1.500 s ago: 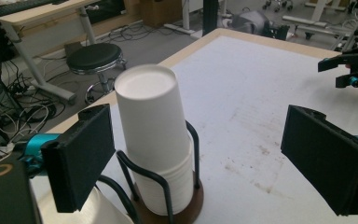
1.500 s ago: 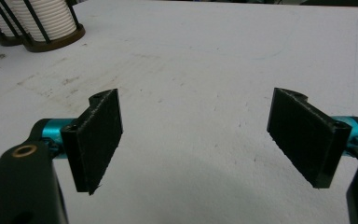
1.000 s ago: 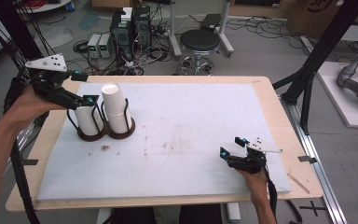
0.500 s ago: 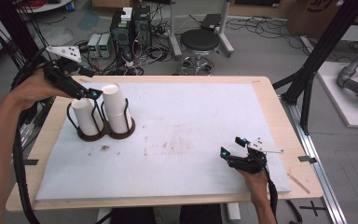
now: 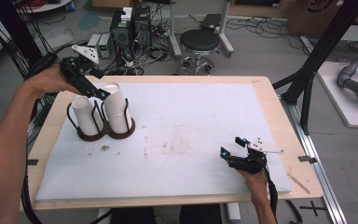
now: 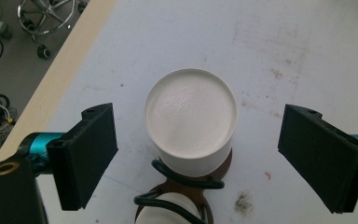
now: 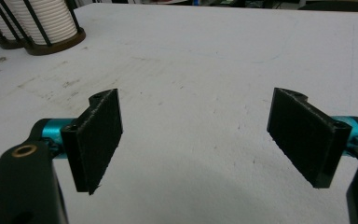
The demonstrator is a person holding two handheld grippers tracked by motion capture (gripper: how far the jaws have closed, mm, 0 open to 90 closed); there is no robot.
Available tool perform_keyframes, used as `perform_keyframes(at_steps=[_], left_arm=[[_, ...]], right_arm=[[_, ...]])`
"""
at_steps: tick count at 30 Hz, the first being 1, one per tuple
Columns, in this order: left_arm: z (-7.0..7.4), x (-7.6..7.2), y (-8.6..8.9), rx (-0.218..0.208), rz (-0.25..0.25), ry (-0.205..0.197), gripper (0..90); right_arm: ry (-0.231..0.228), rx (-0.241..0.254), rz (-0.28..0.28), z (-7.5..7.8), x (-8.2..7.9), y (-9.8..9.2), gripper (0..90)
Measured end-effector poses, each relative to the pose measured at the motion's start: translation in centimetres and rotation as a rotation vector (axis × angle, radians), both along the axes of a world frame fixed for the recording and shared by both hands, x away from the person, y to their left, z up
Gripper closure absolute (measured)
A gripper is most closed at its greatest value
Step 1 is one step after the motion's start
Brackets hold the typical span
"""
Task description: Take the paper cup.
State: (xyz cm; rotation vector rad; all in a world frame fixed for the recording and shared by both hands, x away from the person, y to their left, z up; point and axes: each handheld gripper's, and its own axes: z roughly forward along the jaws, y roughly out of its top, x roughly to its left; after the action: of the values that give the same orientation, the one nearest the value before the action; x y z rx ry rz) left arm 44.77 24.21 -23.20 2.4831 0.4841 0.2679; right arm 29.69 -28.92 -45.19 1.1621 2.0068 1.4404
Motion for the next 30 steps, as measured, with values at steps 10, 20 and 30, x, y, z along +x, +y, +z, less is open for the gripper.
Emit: perform_keyframes(at_steps=[10,20,30], left_arm=[[-1.2,1.0,-0.8,0.08,-0.013,0.055,12.1],[-2.0,1.6,-1.6,0.11,-0.018,0.073,13.3],[-2.4,2.1,-2.0,0.127,-0.011,0.099,16.8]], right_arm=[[-0.003,0.005,0.005,0.0,0.0,0.0,18.5],[-0.004,0.007,0.005,0.0,0.0,0.0,18.5],[-0.004,0.007,0.009,0.0,0.0,0.0,18.5]])
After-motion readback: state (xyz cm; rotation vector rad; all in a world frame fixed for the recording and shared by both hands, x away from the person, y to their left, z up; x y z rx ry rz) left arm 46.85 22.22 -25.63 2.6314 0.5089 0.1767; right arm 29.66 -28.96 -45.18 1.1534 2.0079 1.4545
